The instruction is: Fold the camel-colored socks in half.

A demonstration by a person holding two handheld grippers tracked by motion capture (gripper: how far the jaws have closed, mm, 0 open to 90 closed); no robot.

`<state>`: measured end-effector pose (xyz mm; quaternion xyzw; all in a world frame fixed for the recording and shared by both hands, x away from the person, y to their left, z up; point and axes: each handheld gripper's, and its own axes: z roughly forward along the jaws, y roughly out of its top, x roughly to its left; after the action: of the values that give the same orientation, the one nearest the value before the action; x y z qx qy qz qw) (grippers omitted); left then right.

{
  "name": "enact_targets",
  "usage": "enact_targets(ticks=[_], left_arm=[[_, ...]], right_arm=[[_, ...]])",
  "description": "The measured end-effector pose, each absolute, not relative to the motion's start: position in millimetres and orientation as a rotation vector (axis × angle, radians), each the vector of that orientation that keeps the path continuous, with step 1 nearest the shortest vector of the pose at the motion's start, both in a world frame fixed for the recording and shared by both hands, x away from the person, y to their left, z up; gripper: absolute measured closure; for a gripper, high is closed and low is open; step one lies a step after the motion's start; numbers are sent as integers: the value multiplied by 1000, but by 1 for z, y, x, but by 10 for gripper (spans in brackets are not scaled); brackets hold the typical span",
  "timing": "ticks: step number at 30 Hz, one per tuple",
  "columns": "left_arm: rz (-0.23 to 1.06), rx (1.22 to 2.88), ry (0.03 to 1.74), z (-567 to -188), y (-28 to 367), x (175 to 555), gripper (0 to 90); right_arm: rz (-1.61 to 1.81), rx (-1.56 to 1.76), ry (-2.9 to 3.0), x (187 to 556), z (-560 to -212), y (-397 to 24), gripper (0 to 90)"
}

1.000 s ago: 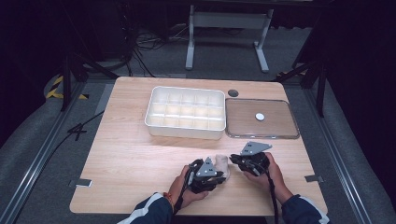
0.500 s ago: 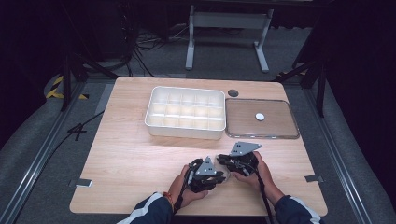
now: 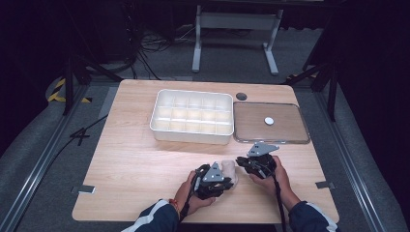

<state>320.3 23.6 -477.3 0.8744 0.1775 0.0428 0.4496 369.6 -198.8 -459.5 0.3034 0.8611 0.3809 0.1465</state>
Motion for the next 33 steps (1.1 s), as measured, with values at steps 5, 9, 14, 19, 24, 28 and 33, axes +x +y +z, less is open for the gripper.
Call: enact_targets(ticks=[5,9,14,19,24,28,33], left_arm=[[106,2158,435,-478,24,321,773],[104,2156,437,-478,24,321,773],[106,2164,435,-477,24,320,773],[66,2157,418,-477,29,323,757],[68,2193,371,-471,34,322,672],[96,2272,318,-459,43,315,551],[168,2342,381,-442,79,309,360]], right_arm=[[1267,846,2452,361,-446,-201,718],[1305,817,2478,358,-444,-195,635],[1260,826,2561,359,-456,-182,530],[1268,918,2661,373,-469,-182,487],[1325,990,2722,380,-476,-181,515],[1346,981,2759,381,-477,-180,578],[1360,986,2781,381,-477,-181,629]])
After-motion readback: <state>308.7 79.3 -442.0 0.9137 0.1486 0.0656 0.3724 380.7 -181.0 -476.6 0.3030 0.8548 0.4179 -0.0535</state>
